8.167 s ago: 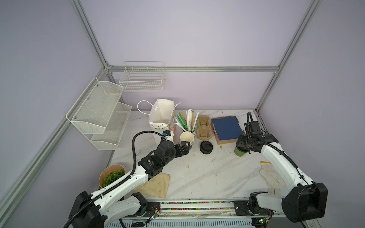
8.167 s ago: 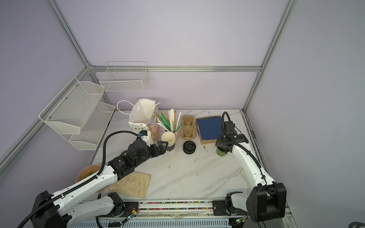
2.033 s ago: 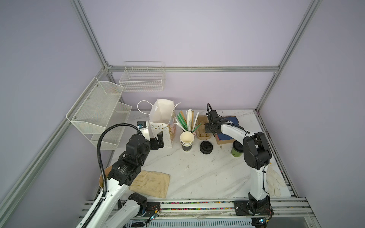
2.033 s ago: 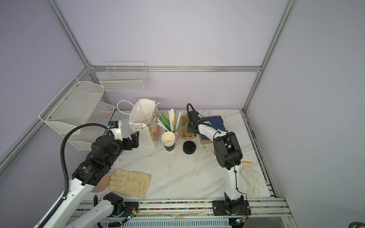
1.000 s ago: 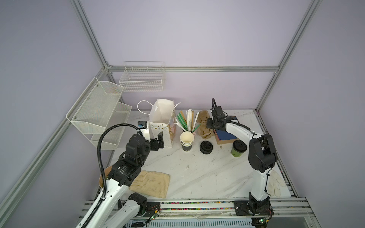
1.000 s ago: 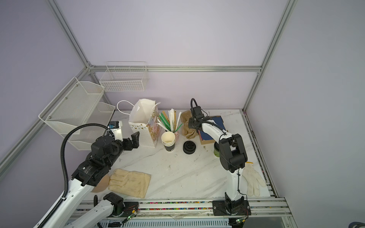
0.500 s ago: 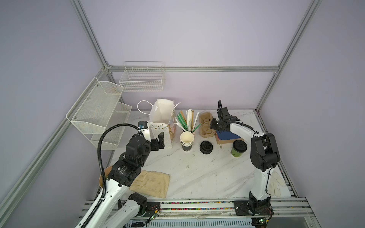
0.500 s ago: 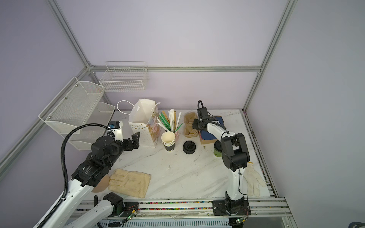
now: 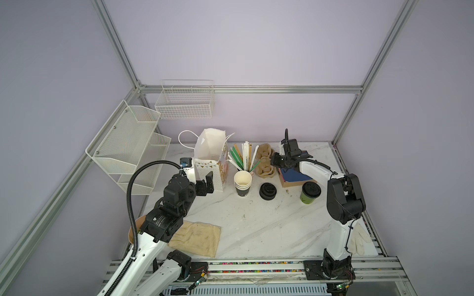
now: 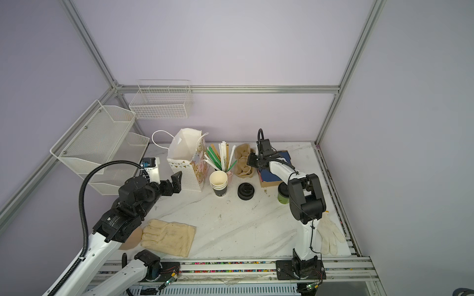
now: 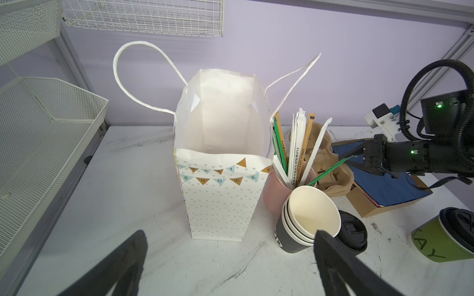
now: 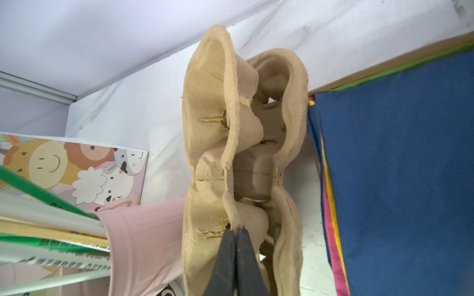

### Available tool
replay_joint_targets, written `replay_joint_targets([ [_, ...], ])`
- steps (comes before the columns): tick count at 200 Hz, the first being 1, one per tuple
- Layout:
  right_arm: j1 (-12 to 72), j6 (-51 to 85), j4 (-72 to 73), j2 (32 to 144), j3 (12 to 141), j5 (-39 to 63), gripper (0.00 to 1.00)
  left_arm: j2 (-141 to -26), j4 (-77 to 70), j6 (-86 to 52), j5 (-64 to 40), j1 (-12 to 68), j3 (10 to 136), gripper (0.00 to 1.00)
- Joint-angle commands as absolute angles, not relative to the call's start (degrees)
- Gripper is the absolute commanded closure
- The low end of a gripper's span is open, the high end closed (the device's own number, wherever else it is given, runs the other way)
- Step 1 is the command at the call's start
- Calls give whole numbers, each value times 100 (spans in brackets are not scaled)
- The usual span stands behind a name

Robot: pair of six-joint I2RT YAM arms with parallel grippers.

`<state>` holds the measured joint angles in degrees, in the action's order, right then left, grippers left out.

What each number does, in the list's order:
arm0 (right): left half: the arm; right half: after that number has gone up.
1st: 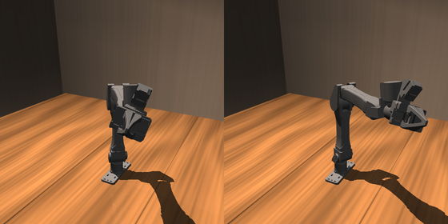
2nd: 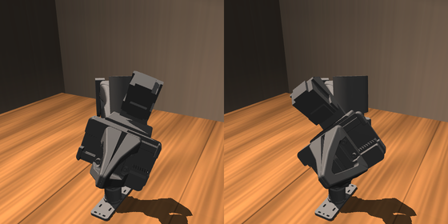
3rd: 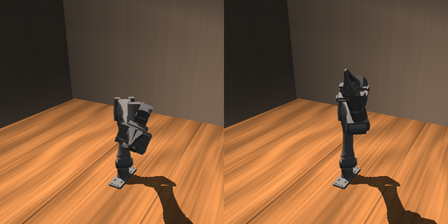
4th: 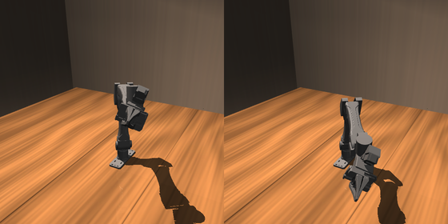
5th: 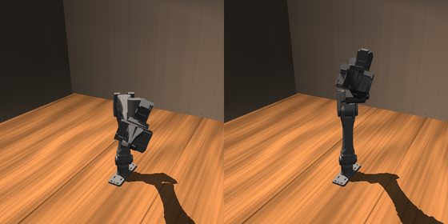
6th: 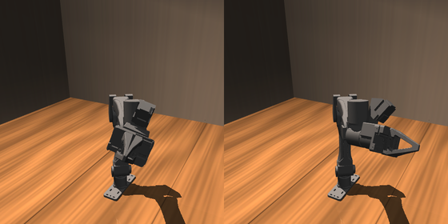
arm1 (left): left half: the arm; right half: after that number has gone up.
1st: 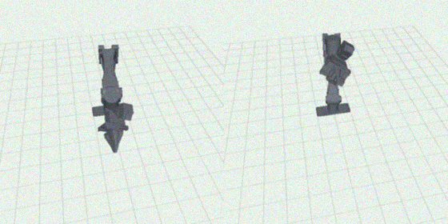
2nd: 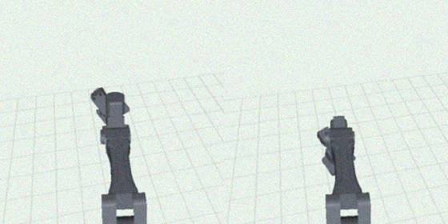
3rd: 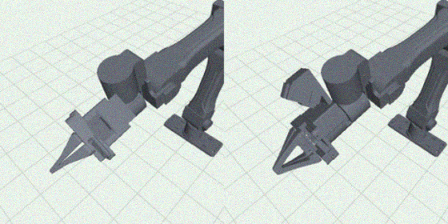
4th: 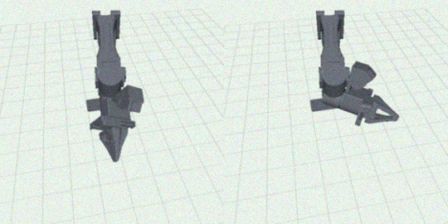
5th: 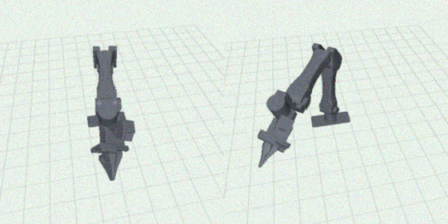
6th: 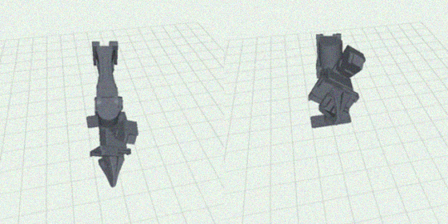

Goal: Pack a coffee takeout order
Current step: Pick up the cup tray from the cup tray, then place the cup tray at the middle-right of the table.

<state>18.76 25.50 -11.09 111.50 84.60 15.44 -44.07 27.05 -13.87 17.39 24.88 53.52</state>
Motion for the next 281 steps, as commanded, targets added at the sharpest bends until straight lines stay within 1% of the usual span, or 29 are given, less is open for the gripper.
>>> replay_joint_targets([
  [1,1817,2704,-633,10713,8304,1800,100,-4346,2510,-1257,1811,2524,5107,0],
  [29,1780,2801,-622,10403,8258,1773,100,-4340,2511,-1257,1819,2531,5107,0],
  [55,1746,3036,-761,9931,8087,1401,100,-4313,2511,-1257,1846,2554,5106,0],
  [120,1674,3331,-1329,8327,6826,657,100,-4253,2497,-1257,1859,2571,5100,0],
  [162,1672,3132,-2253,7340,6095,687,100,-4220,2503,-1261,1856,2575,5113,0],
  [184,1678,3357,-2488,6766,5504,723,100,-4221,2503,-1257,1849,2575,5111,0],
  [202,1675,3597,-2545,6414,5078,973,100,-4239,2497,-1257,1836,2575,5116,0],
  [238,1682,3981,-2552,6080,4416,1134,100,-4268,2498,-1259,1808,2575,5124,0],
  [281,1694,4105,-2754,5931,4186,748,100,-4247,2501,-1257,1818,2577,5112,0],
])
